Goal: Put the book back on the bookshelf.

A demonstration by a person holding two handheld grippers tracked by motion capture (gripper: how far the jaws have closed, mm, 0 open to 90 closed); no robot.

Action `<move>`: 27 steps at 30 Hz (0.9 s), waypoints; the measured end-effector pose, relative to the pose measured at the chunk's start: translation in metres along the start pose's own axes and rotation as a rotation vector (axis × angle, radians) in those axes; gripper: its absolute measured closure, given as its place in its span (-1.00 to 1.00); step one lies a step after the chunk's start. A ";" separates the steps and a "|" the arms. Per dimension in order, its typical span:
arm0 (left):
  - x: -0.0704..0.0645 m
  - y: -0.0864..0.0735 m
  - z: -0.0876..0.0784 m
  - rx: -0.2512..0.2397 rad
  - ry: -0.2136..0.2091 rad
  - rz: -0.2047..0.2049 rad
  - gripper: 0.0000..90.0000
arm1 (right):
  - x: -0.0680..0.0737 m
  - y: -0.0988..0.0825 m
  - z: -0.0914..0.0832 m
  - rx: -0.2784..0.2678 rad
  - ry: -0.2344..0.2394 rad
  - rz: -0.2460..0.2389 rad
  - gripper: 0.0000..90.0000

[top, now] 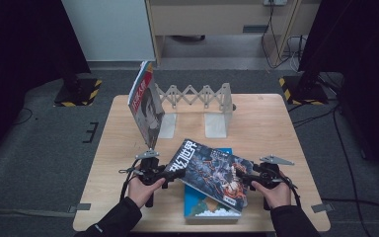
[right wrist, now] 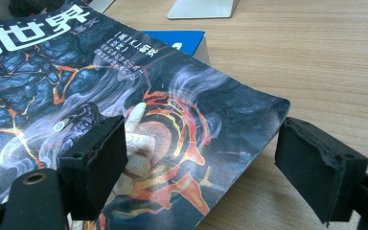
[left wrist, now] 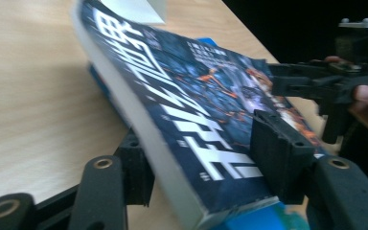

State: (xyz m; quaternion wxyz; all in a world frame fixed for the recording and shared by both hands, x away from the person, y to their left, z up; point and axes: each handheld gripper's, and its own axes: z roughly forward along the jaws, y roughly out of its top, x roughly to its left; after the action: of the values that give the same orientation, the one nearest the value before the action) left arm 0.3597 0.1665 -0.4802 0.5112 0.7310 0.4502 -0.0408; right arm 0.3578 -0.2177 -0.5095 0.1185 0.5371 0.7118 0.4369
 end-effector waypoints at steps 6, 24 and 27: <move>-0.002 0.004 -0.001 0.005 0.014 -0.017 0.11 | -0.001 0.000 0.000 0.000 0.001 0.000 -0.59; -0.015 0.035 -0.015 -0.014 0.031 -0.083 0.50 | -0.021 0.005 -0.017 -0.019 -0.073 -0.014 -0.53; -0.019 0.044 -0.018 -0.020 0.032 -0.087 0.56 | -0.030 0.005 -0.021 -0.019 -0.113 -0.020 -0.53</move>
State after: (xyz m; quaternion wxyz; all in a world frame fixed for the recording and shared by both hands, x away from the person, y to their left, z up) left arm 0.3721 0.1662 -0.4305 0.5088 0.7063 0.4900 -0.0470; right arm 0.3598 -0.2534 -0.5023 0.1682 0.5524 0.7052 0.4113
